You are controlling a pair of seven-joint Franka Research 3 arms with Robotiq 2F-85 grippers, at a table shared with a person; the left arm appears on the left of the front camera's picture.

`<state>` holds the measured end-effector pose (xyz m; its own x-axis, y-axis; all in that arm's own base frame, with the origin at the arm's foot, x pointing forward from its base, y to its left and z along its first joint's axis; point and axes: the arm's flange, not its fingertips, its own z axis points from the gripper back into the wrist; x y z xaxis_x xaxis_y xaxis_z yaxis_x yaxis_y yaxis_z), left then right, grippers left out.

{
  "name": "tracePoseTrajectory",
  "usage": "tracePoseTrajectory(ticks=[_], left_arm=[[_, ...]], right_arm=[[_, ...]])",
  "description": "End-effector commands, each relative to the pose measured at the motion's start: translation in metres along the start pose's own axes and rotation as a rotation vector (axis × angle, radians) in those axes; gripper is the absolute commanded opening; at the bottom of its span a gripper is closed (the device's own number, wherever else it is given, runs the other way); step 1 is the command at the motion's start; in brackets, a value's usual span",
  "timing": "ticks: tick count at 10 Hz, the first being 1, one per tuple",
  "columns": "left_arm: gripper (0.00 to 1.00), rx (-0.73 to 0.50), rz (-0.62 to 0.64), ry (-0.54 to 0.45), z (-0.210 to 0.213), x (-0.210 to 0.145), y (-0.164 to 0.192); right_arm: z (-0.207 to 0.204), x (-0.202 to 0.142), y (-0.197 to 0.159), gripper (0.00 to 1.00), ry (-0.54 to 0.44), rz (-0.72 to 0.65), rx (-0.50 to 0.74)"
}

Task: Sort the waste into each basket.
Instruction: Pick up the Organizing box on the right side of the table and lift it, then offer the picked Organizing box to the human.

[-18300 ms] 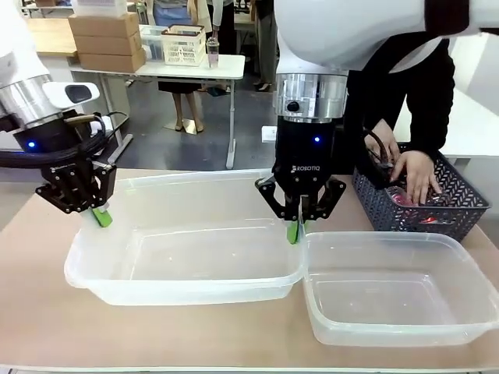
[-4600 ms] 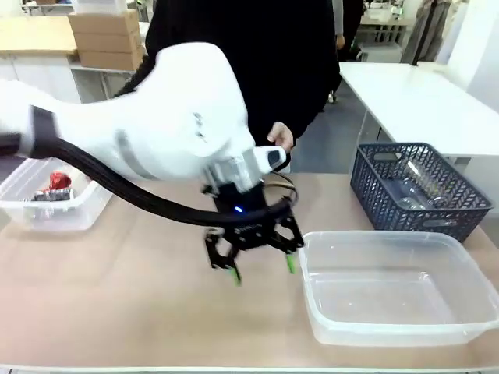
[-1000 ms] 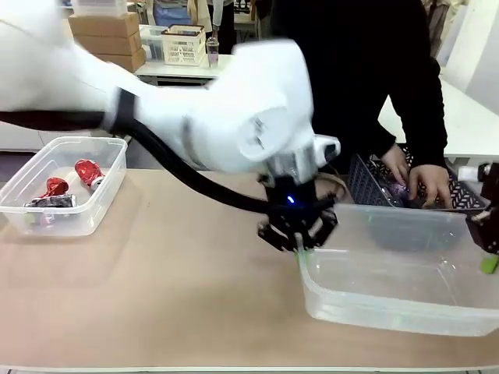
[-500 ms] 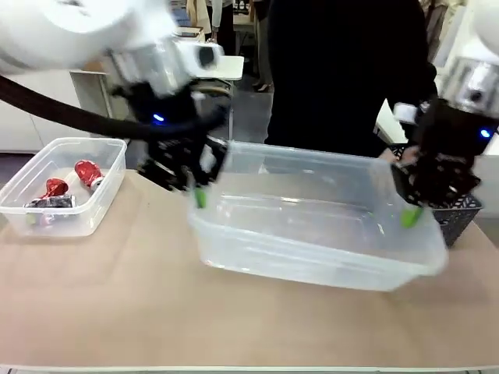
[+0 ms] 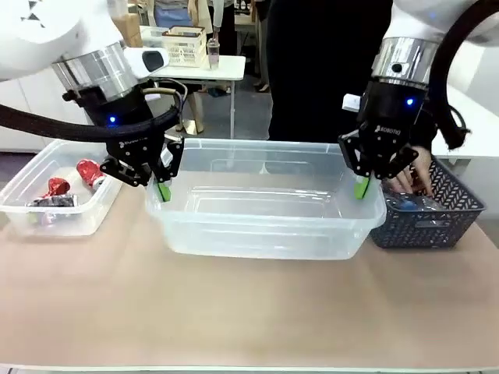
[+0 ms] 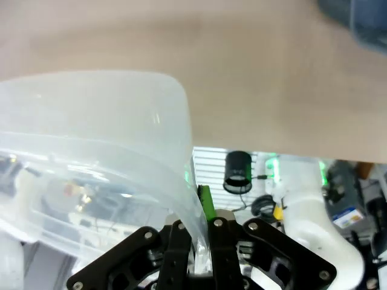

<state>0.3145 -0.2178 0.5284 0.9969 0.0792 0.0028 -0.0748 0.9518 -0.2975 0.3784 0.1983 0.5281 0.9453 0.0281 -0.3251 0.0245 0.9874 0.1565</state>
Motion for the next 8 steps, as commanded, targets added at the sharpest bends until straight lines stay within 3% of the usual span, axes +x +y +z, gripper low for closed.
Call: tracePoseTrajectory(ticks=[1,2,3,8], left_arm=[[0.0,0.016,0.097,-0.023,0.004,0.028,0.063],[0.0,0.0,0.0,0.0,0.0,0.0,0.0],[0.0,0.0,0.0,0.0,0.0,0.0,0.0],[0.0,0.0,0.0,0.0,0.0,0.0,0.0]], right_arm=[[0.015,0.021,-0.043,0.0,0.07,-0.04,-0.176],[0.006,0.025,-0.048,0.0,0.065,-0.006,-0.195],[0.0,0.014,0.002,0.0,0.025,-0.006,-0.012],[0.0,0.014,0.002,0.0,0.025,-0.006,-0.012]])
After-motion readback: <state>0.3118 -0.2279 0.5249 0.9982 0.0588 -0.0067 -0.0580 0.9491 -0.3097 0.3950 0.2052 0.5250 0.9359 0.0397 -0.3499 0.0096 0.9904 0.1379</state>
